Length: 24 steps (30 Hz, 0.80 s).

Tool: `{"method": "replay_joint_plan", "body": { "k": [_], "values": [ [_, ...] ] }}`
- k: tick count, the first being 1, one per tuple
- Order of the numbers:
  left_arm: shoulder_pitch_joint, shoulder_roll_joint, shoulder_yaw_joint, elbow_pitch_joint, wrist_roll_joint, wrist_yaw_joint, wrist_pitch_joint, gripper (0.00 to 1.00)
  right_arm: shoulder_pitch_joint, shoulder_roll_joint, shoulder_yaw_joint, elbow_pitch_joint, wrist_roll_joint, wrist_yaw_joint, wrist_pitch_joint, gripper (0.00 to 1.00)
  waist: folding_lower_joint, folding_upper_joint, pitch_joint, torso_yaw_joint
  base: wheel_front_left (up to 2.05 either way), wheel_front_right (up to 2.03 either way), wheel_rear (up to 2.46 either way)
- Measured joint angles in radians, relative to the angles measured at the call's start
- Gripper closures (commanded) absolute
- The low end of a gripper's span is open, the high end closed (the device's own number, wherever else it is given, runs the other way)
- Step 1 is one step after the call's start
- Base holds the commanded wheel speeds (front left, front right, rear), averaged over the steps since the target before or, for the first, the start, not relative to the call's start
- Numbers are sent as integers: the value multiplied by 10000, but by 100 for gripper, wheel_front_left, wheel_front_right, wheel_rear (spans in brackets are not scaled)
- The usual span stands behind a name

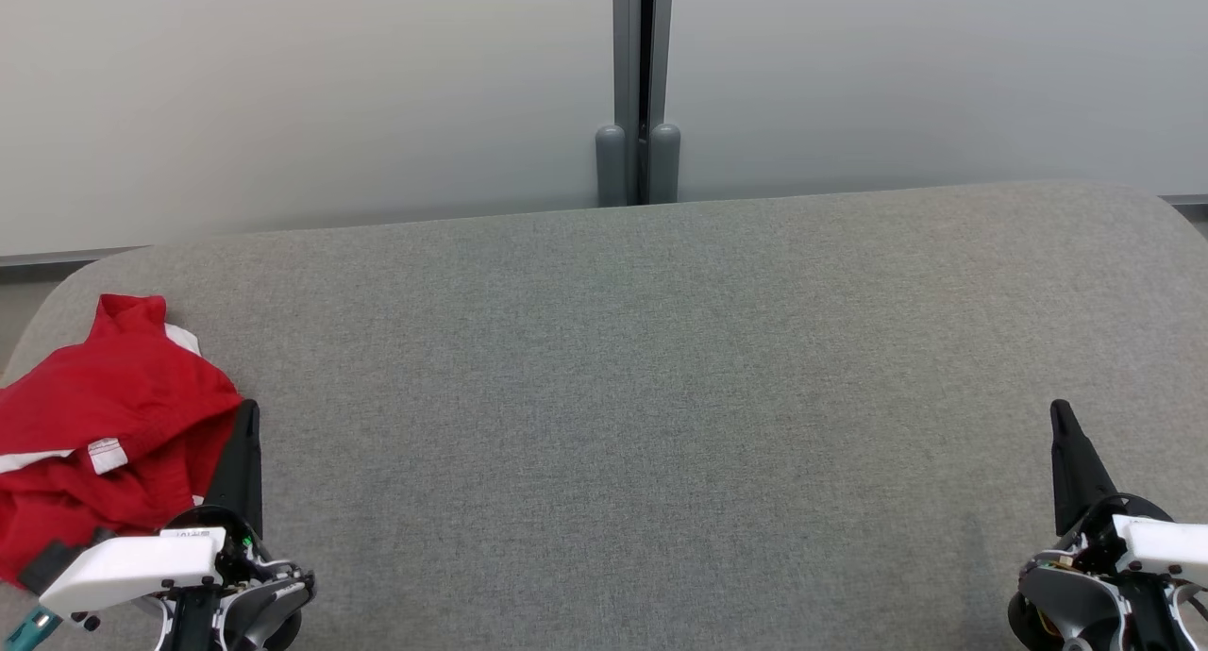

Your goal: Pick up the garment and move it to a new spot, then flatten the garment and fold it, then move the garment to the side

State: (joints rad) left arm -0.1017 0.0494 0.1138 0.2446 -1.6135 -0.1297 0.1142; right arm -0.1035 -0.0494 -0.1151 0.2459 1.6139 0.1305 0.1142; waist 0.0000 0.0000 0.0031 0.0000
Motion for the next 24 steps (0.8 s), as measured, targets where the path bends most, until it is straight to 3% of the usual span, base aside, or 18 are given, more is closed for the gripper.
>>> {"method": "replay_joint_plan", "body": {
  "k": [16,17,24],
  "values": [
    [0,0,0,0,0,0,-2,100,0,0,0,0,0,0,0,100,0,0,0,0,0,0,0],
    [19,-2,-4,25,0,0,-4,0,18,2,-2,29,0,2,0,0,0,0,0,0,0,0,0],
    [466,-138,-115,322,2,6,-184,0,371,117,71,305,-50,-4,-142,0,0,0,2,-9,0,0,0]
  ]
}}
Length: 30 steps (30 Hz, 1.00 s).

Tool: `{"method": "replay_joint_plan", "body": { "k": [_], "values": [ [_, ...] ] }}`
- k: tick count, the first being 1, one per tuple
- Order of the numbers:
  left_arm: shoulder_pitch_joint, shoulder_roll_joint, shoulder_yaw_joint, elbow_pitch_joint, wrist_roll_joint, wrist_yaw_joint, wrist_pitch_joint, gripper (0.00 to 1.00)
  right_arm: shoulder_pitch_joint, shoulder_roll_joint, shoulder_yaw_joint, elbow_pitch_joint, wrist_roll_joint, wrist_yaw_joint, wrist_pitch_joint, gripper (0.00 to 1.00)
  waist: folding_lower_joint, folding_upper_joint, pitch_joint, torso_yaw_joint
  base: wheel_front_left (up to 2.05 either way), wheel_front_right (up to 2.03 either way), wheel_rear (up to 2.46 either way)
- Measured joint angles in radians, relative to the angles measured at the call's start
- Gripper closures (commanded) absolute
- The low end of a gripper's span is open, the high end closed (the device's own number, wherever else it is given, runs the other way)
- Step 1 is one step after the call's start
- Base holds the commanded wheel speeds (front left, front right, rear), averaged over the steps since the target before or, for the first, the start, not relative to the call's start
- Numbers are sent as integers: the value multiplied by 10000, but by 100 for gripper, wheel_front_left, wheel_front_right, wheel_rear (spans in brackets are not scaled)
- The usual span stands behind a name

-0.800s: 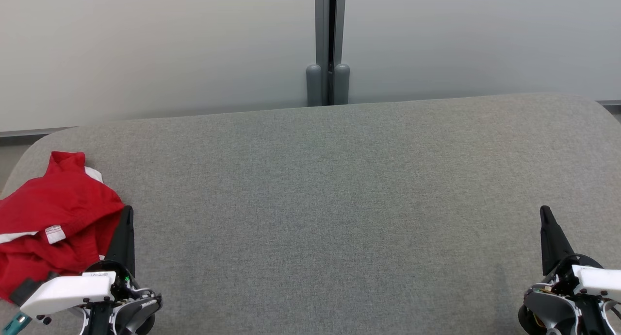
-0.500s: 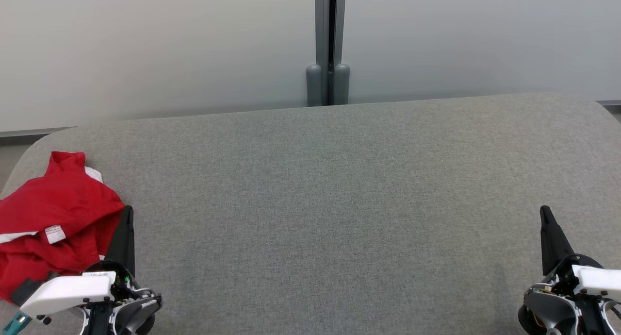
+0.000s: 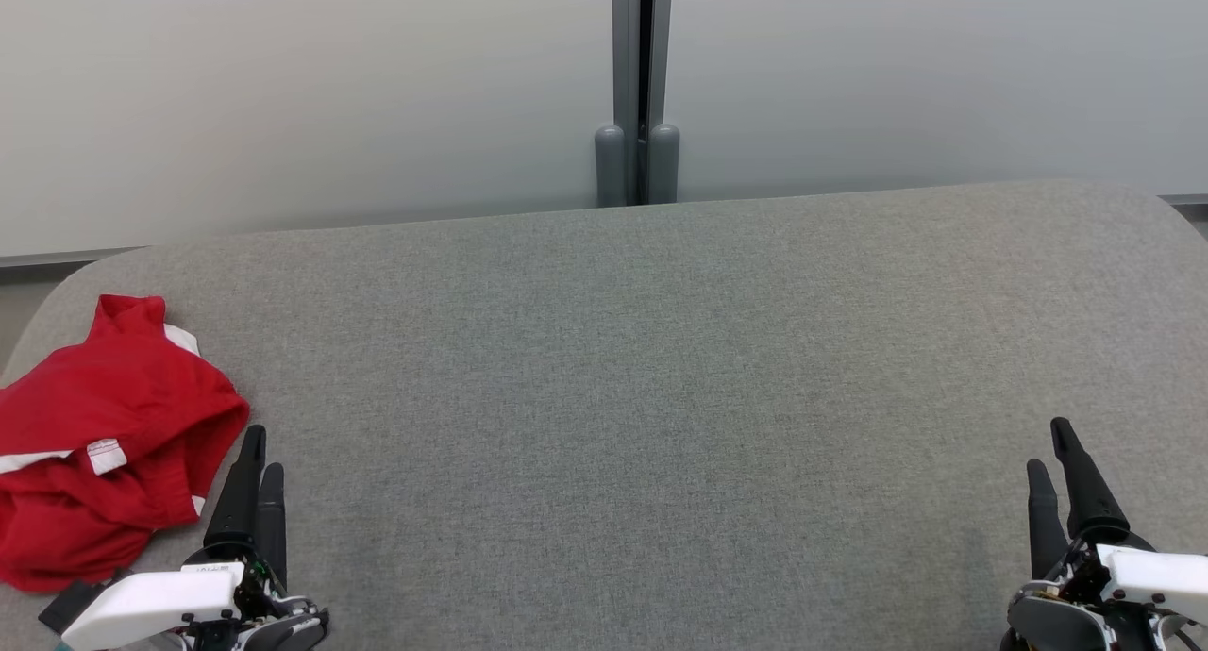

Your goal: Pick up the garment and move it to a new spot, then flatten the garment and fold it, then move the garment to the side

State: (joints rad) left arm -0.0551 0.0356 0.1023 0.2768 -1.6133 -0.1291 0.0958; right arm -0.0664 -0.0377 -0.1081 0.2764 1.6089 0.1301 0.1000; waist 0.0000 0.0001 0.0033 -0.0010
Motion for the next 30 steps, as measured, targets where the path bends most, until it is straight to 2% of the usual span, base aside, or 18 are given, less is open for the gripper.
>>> {"method": "replay_joint_plan", "body": {
  "k": [7,14,20,25,26,28,30],
  "values": [
    [-2,6,-71,-176,230,0,-355,0,-13,-13,236,-105,-460,0,-341,0,0,0,-1,-20,0,0,0],
    [-24,10,-48,-324,589,0,-660,0,-174,-15,153,-238,-1413,0,-669,0,0,0,-1,-41,0,0,0],
    [-95,17,17,-456,922,0,-917,0,-357,-17,-130,-397,-3156,0,-922,0,0,0,2,-53,0,0,0],
    [-209,25,190,-692,1549,0,-1103,0,-568,-15,-77,-780,-4606,0,-1124,0,0,0,11,-55,0,0,0],
    [-209,25,190,-692,1549,0,-1103,0,-568,-15,-77,-780,-4606,0,-1124,0,0,0,11,-55,0,0,0],
    [-319,35,428,-694,1687,0,-1233,0,-637,-21,54,-1101,-5486,0,-1239,0,0,0,28,-59,0,0,0],
    [-347,42,466,-702,1783,0,-1266,0,-640,-21,119,-1181,-5728,2,-1271,0,0,0,29,-63,0,0,0]
  ]
}}
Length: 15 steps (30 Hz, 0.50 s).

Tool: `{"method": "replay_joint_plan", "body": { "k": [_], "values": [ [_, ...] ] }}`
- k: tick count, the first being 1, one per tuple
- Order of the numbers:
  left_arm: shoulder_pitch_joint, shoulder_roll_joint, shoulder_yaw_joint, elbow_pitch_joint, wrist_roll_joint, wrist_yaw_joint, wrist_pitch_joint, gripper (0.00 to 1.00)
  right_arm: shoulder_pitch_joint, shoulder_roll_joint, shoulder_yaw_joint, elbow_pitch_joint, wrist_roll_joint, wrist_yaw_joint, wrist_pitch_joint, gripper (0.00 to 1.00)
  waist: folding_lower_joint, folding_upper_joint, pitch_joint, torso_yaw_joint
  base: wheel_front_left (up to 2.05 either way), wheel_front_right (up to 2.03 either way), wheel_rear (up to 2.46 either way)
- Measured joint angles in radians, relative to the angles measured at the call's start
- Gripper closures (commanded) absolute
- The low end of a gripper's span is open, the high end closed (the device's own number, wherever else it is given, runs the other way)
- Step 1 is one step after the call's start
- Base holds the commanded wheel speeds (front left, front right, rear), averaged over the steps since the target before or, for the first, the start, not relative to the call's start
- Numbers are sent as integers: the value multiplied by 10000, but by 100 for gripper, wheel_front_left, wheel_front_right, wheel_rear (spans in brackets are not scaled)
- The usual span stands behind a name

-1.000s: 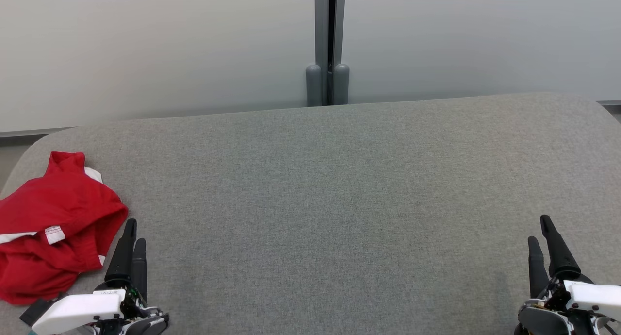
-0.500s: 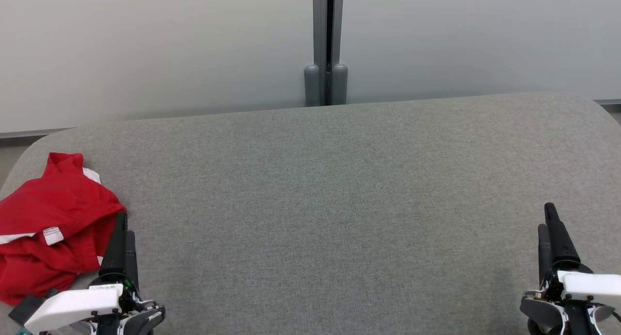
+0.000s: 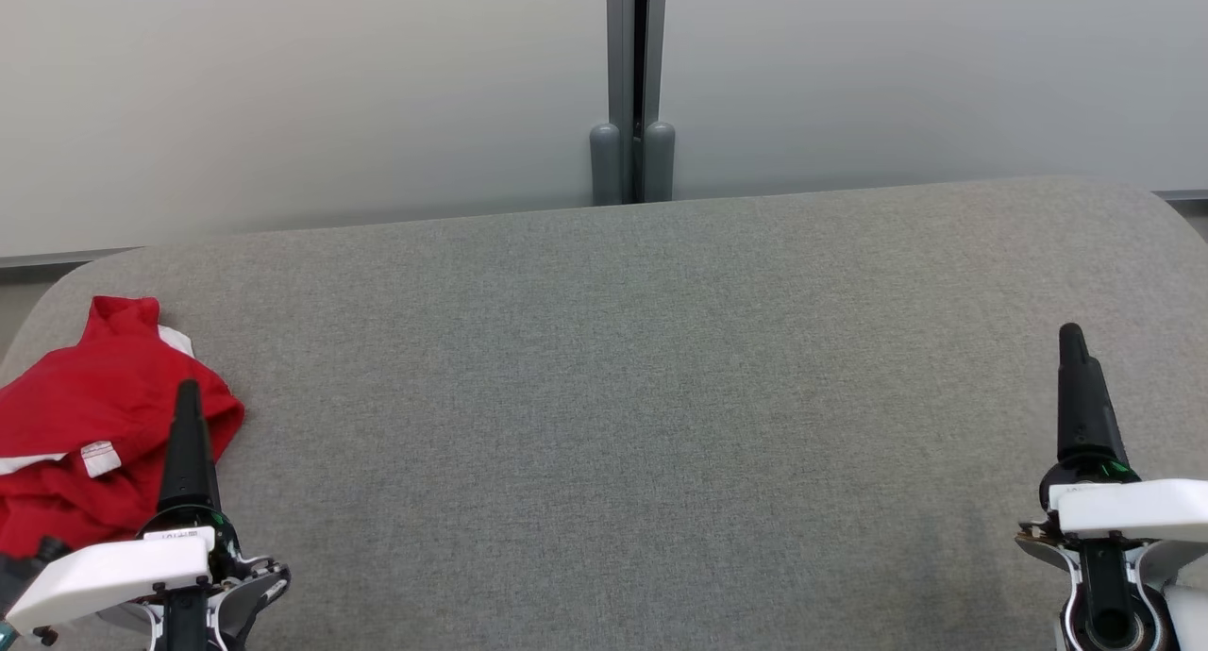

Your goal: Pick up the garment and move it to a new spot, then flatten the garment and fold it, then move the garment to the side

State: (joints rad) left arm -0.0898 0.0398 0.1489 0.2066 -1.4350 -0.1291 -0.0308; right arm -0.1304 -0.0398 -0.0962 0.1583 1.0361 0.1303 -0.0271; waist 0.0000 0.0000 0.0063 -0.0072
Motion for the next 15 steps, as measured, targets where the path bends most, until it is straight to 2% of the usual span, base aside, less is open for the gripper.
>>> {"method": "replay_joint_plan", "body": {
  "k": [7,15],
  "values": [
    [-12,4,-201,-268,1099,0,-242,0,-93,-100,387,-387,-1850,0,-259,0,0,0,2,-37,0,0,0],
    [-1,17,-903,-871,3919,77,-506,0,-87,-146,763,-546,-3693,0,-523,0,0,0,41,-66,0,0,0]
  ]
}}
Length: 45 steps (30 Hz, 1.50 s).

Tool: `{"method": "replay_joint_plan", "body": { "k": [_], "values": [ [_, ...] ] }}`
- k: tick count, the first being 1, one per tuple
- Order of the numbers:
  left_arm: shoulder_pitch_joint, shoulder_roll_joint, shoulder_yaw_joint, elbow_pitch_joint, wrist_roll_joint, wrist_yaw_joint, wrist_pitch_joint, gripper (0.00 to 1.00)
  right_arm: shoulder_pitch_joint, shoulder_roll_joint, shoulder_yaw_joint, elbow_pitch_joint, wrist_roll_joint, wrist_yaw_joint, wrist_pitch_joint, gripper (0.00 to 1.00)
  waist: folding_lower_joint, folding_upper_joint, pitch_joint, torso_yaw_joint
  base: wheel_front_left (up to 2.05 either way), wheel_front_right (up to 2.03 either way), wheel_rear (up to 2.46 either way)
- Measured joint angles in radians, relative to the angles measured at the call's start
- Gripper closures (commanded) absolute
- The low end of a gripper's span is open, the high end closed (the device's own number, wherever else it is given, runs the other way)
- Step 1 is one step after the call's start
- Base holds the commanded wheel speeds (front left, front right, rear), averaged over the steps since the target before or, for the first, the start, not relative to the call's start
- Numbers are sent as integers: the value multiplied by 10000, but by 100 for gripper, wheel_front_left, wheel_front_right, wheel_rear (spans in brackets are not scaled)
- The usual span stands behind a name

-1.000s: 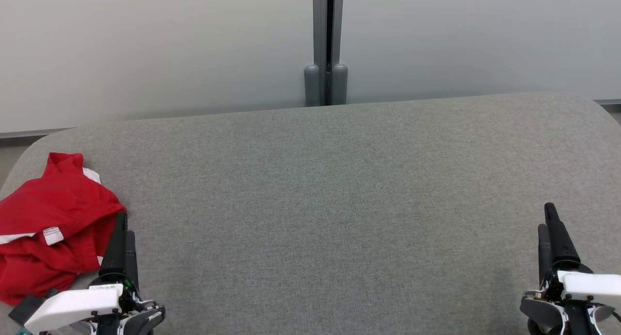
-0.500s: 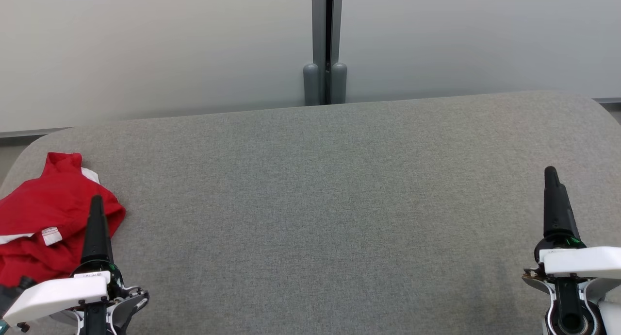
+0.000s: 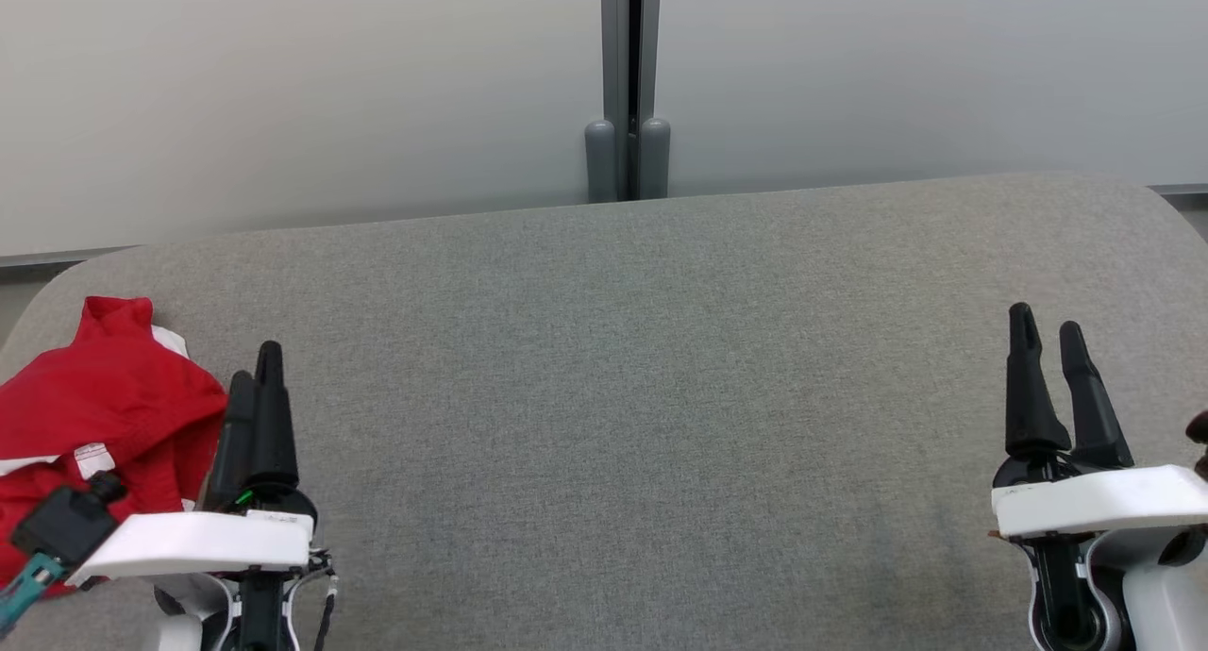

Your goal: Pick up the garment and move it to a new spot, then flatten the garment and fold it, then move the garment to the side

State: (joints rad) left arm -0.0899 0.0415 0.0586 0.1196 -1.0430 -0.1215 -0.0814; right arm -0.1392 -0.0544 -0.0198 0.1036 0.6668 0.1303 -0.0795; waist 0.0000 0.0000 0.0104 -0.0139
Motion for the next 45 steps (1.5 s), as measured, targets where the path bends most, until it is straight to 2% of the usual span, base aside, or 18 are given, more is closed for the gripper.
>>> {"method": "replay_joint_plan", "body": {
  "k": [14,29,39,45],
  "values": [
    [63,15,-1517,-265,4192,966,-426,0,62,46,236,288,-2683,0,-412,0,0,0,41,-31,0,0,0],
    [57,224,-2550,-15,6473,1902,-790,0,12,71,445,253,-4665,2,-800,0,0,0,37,22,0,0,0],
    [-27,410,-3057,437,7442,2635,-1053,0,-38,71,604,355,-5910,2,-1058,0,0,0,47,-13,0,0,0],
    [-61,435,-3244,336,7772,2809,-1185,0,-51,69,675,276,-6073,2,-1189,0,0,0,59,-2,0,0,0]
  ]
}}
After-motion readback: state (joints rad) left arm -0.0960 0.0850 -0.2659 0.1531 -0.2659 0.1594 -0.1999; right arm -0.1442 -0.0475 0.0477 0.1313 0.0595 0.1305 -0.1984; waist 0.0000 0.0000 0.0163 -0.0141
